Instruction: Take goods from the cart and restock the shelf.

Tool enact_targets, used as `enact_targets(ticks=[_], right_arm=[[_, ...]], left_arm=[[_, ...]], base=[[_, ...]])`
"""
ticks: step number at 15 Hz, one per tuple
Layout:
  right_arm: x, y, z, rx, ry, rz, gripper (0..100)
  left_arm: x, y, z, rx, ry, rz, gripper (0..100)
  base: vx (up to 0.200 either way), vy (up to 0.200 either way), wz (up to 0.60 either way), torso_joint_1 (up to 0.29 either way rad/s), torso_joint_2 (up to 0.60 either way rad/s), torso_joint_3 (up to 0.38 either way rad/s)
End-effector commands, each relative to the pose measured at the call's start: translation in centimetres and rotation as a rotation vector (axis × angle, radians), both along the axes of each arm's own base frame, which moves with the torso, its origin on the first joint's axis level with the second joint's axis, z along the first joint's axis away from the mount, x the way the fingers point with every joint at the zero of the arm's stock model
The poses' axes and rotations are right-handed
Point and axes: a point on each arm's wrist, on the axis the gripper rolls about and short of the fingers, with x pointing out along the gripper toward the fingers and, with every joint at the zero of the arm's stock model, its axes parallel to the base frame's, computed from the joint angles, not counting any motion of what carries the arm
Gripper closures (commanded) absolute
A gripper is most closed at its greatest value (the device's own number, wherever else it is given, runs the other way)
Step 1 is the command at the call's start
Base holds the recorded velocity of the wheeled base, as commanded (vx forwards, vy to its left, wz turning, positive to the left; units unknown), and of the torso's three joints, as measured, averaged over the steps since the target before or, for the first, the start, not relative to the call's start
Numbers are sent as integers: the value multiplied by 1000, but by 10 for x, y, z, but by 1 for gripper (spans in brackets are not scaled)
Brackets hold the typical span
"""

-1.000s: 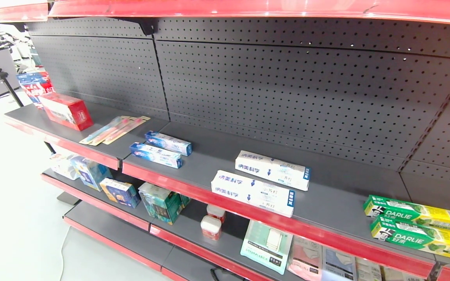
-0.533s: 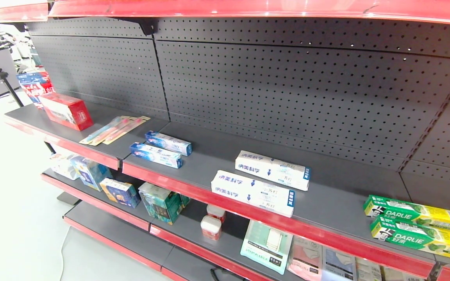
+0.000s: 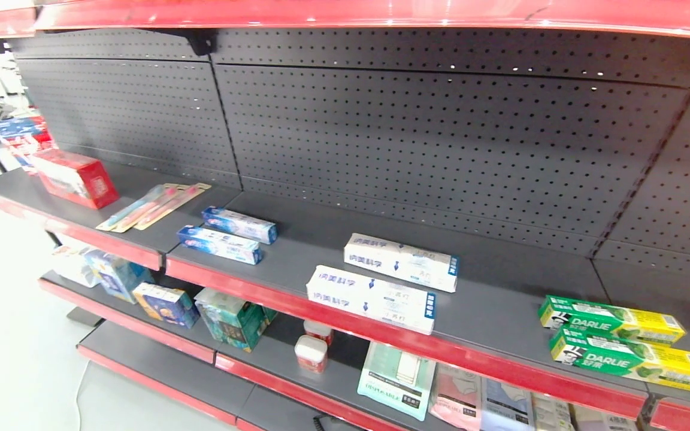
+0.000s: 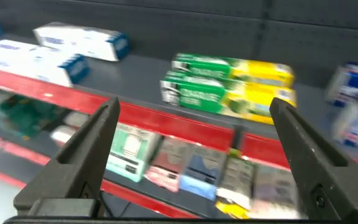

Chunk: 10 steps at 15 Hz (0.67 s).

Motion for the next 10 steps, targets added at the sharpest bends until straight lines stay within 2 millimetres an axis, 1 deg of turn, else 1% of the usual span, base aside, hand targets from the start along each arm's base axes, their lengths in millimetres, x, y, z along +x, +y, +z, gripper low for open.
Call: enact_targets(ticks=[1,10], right_arm=[[0,0,0,0,2,0,0],[0,0,0,-2,2,0,0]], left_arm=[[0,0,0,1,3,-27,0],[-1,1,0,-3,-11,-50,0]], base=[[0,0,-600,27,7,-12],[0,0,-600,3,3,1]])
